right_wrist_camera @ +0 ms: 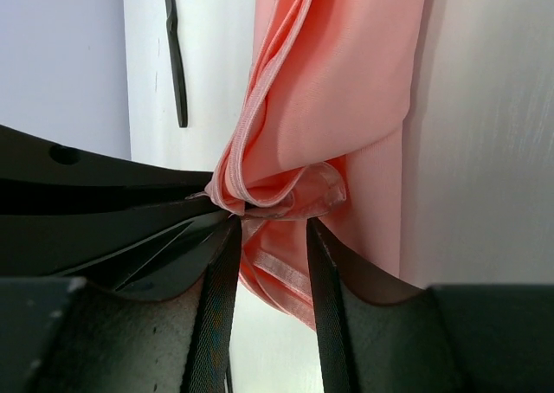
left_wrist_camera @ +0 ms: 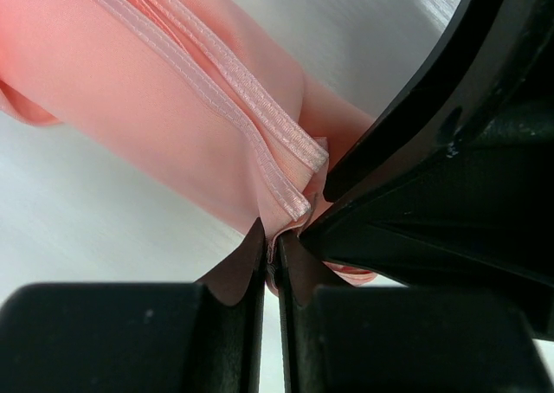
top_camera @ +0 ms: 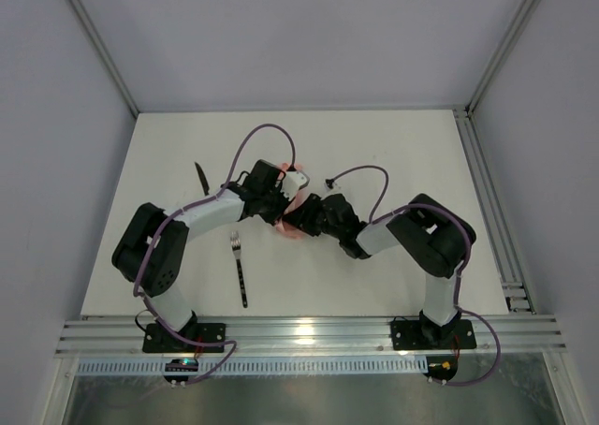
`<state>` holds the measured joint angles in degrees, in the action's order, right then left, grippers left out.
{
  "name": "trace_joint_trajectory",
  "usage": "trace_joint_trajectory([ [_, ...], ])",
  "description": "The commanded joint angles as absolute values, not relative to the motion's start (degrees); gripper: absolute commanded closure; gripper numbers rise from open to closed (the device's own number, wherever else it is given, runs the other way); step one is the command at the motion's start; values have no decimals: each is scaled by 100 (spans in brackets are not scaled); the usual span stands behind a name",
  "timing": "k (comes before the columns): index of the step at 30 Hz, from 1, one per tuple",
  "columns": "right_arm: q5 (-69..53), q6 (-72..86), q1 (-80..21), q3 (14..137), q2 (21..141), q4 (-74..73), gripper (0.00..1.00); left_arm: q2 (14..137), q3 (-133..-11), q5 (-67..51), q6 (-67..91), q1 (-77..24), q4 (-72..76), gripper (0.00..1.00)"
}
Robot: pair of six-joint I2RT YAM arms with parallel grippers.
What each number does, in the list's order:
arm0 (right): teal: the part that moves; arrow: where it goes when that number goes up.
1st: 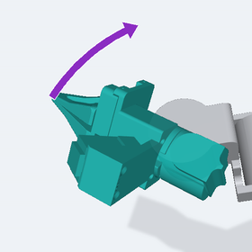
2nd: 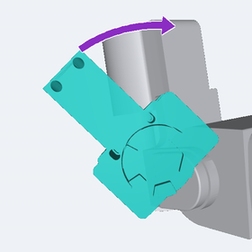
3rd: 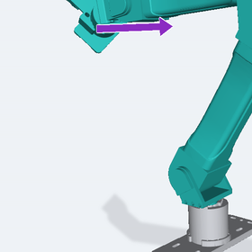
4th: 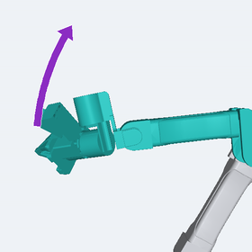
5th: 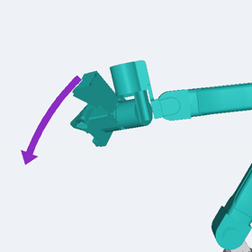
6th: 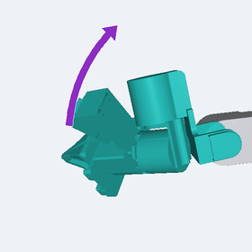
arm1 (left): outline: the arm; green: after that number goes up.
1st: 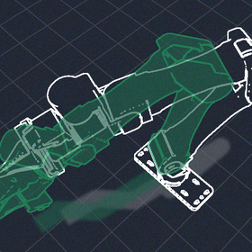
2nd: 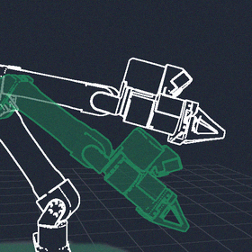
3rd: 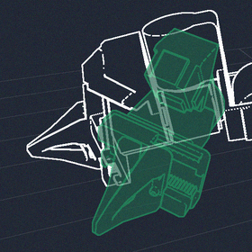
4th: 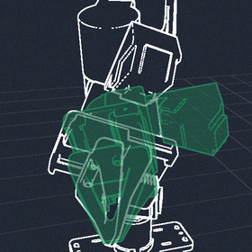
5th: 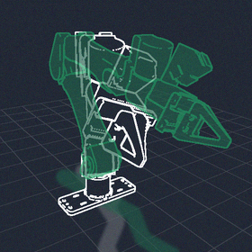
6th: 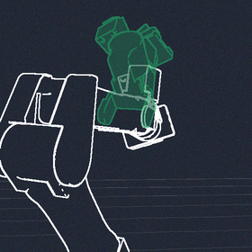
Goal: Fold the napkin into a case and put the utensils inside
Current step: Stuff the top corner of the smaller-rectangle-folded napkin into the folded napkin.
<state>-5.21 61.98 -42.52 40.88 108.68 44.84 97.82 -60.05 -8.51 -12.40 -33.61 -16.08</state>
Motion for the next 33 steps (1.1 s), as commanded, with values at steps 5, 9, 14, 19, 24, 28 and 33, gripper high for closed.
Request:
trace_joint_trajectory([
  [5, -439, 6205, -4227, 3613, 10214, 4887, 60, 9668, -5994, -896, -1248, -3340, -1362, 91],
  [9, -413, 6170, -4262, 3533, 9985, 4764, 60, 9686, -6012, -897, -1239, -3340, -1354, 91],
  [14, -343, 6214, -4280, 3647, 10089, 4833, 60, 9677, -5994, -905, -1239, -3340, -1380, 91],
  [19, -132, 6460, -4280, 3884, 10441, 5018, 57, 9659, -5994, -914, -1248, -3340, -1380, 91],
  [24, -176, 6557, -4280, 4174, 10731, 5133, 57, 9694, -5977, -949, -1248, -3340, -1380, 90],
  [28, -44, 6600, -4280, 4289, 10854, 4993, 57, 9703, -5985, -967, -1231, -3340, -1362, 90],
  [33, 193, 6960, -4280, 4324, 11135, 5115, 57, 9729, -5994, -976, -1265, -3340, -1362, 89],
])
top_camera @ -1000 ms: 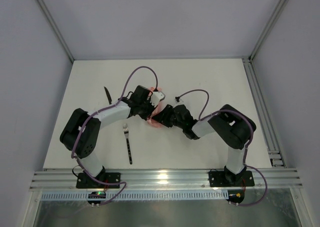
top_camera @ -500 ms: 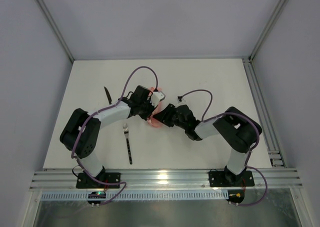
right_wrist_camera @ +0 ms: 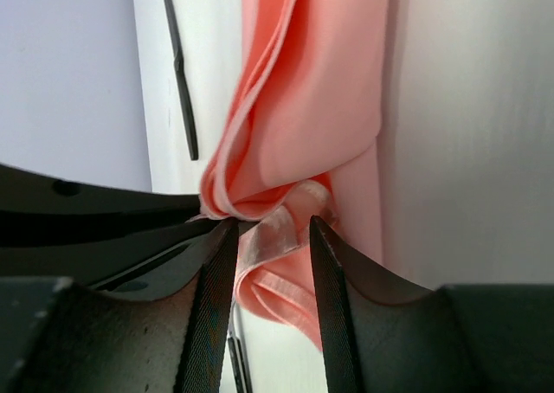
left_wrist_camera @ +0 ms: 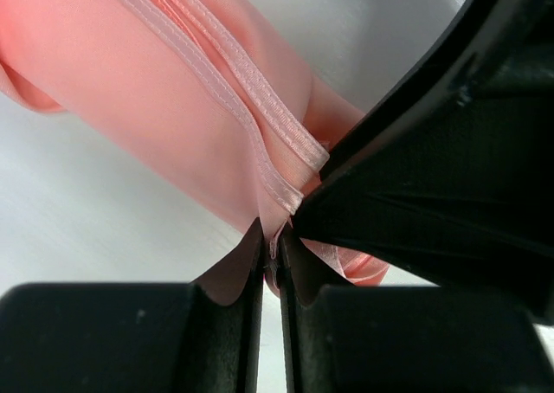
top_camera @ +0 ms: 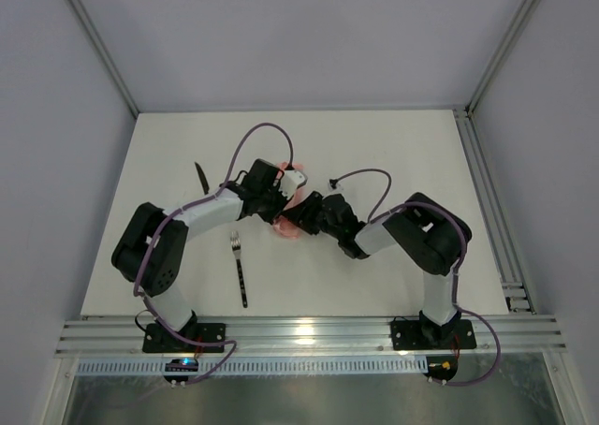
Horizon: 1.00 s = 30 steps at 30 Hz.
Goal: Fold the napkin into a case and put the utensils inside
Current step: Stuff the top corner of the smaller-rectangle-folded napkin into the folded napkin.
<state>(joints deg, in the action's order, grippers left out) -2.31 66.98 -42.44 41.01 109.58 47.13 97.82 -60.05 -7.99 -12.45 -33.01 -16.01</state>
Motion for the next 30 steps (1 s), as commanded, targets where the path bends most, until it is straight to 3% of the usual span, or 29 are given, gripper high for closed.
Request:
trace_joint_trajectory([
  [1, 193, 6996, -4280, 4359, 11171, 5115, 57, 9738, -6012, -976, -1266, -3340, -1380, 89],
  [11, 343, 7181, -4254, 4420, 11224, 5336, 57, 9773, -6038, -1019, -1318, -3340, -1450, 85],
  [18, 439, 6926, -4263, 4544, 11136, 4887, 57, 9809, -6161, -1511, -1424, -3340, -1520, 66],
  [30, 281, 7102, -4245, 4614, 11514, 4843, 84, 10046, -6547, -1776, -1573, -3190, -1828, 62],
])
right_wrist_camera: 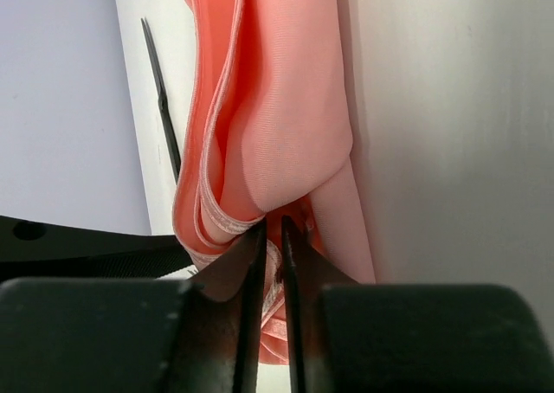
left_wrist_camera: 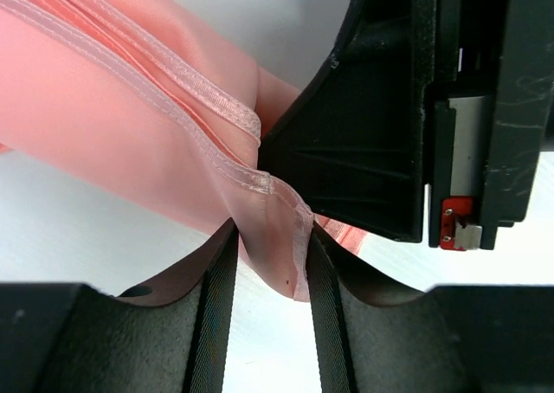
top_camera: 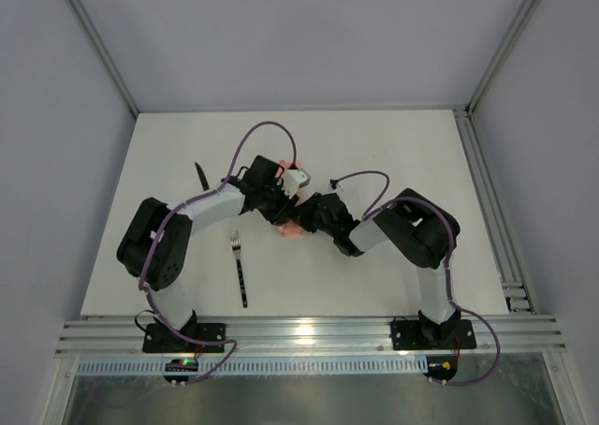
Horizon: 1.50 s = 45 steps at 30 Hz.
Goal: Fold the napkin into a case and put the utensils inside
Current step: Stuff the top corner of the smaller-rectangle-folded napkin into the folded napkin.
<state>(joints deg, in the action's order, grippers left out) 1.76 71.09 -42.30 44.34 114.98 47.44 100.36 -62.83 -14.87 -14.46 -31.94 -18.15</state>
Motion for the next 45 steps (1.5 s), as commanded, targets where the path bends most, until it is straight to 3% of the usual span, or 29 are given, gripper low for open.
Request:
trace_joint_trajectory([
  [1, 281, 7067, -4245, 4614, 11514, 4851, 87, 10116, -6600, -1723, -1582, -3190, -1846, 61],
  [10, 141, 6873, -4245, 4693, 11505, 4860, 96, 10661, -7040, -1196, -1643, -3199, -2198, 62],
  [13, 88, 6777, -4236, 4763, 11479, 4799, 96, 10740, -7075, -1108, -1679, -3208, -2276, 72],
  [14, 88, 6724, -4236, 4816, 11470, 4755, 96, 10792, -7136, -1107, -1705, -3217, -2311, 84],
  [17, -123, 6724, -4228, 4773, 11365, 4729, 84, 10793, -7119, -1038, -1731, -3217, -2320, 100],
  [26, -245, 6232, -4219, 4148, 10565, 4500, 83, 10152, -6619, -686, -1652, -3217, -1601, 100],
  [45, -493, 6714, -4272, 5142, 11804, 4763, 91, 9581, -6284, -1169, -1564, -3217, -1406, 100],
])
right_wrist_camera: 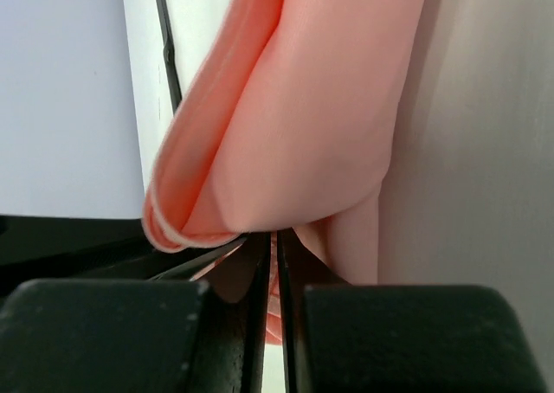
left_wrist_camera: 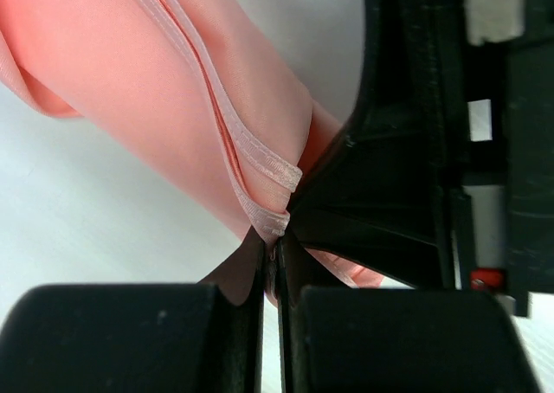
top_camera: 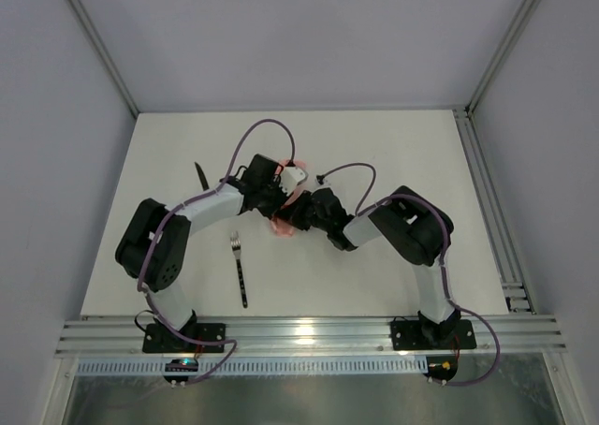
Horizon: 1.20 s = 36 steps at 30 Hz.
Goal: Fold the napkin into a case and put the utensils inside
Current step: Stuff the top corner of the smaller-rectangle-folded napkin into the folded napkin.
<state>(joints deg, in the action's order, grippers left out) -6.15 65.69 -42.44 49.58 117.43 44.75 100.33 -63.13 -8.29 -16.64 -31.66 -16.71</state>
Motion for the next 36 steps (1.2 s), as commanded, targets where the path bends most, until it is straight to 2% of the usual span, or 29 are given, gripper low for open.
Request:
trace_joint_trajectory([
  [1, -414, 6732, -4271, 5142, 11804, 4729, 91, 9554, -6284, -1169, -1564, -3217, -1415, 100],
  [21, 203, 6970, -4104, 5176, 11856, 5054, 91, 9922, -6363, -1371, -1670, -3225, -1846, 100],
  [28, 88, 7128, -4113, 5134, 12024, 5239, 91, 10345, -6609, -1003, -1828, -3340, -1960, 92],
  [36, -237, 6619, -4052, 4483, 11190, 4808, 90, 10520, -6680, -388, -2083, -3515, -1916, 89],
])
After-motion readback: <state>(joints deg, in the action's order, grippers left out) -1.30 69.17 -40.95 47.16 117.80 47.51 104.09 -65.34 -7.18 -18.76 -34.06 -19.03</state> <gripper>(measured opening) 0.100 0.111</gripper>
